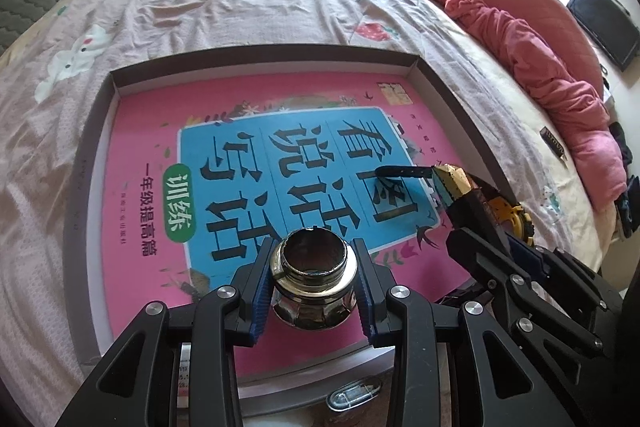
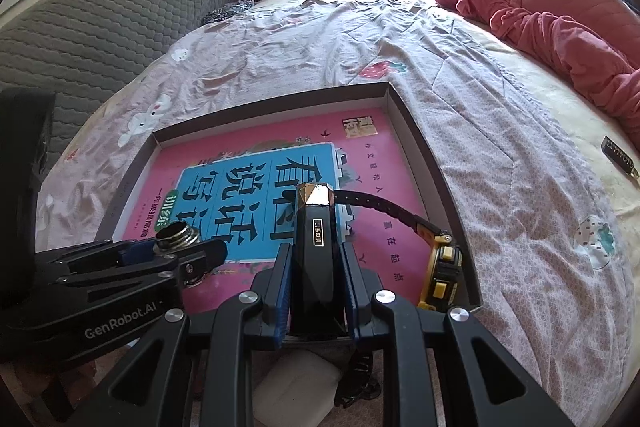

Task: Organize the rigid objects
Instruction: 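Lower the black stick beside the watch in the box and open the right tool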

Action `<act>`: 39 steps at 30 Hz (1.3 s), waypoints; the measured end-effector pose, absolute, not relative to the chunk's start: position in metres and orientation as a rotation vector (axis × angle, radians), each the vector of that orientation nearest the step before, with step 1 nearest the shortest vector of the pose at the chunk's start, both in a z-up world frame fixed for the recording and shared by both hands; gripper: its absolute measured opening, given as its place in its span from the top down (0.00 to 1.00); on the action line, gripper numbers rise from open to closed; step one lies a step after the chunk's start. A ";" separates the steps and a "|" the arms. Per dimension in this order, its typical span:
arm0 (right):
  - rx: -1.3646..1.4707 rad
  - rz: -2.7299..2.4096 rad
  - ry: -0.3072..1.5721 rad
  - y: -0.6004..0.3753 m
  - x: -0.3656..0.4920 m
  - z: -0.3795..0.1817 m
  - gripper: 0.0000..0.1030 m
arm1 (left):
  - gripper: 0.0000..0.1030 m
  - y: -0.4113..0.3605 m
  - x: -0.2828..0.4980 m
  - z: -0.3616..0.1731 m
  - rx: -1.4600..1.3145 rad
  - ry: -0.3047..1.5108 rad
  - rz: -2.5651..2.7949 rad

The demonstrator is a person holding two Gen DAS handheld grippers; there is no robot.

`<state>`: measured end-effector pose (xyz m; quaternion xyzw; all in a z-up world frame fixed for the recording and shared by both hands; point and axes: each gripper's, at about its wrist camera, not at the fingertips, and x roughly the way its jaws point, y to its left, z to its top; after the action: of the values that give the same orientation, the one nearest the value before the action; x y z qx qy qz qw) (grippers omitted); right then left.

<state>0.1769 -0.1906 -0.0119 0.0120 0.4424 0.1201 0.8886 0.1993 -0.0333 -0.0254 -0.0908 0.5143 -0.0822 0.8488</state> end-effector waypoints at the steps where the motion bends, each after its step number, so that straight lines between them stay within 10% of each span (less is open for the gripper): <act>1: 0.023 0.251 0.921 -0.190 0.177 -0.012 0.78 | 0.64 -0.034 0.200 -0.025 -0.192 1.086 -0.178; 39: -0.080 0.301 1.033 -0.164 0.185 -0.033 0.76 | 0.64 0.002 0.181 -0.027 -0.225 1.090 -0.132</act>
<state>0.1847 -0.1641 -0.0331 -0.0380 0.4917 0.1434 0.8580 0.1809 0.0023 -0.0270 -0.1069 0.5170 -0.0626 0.8470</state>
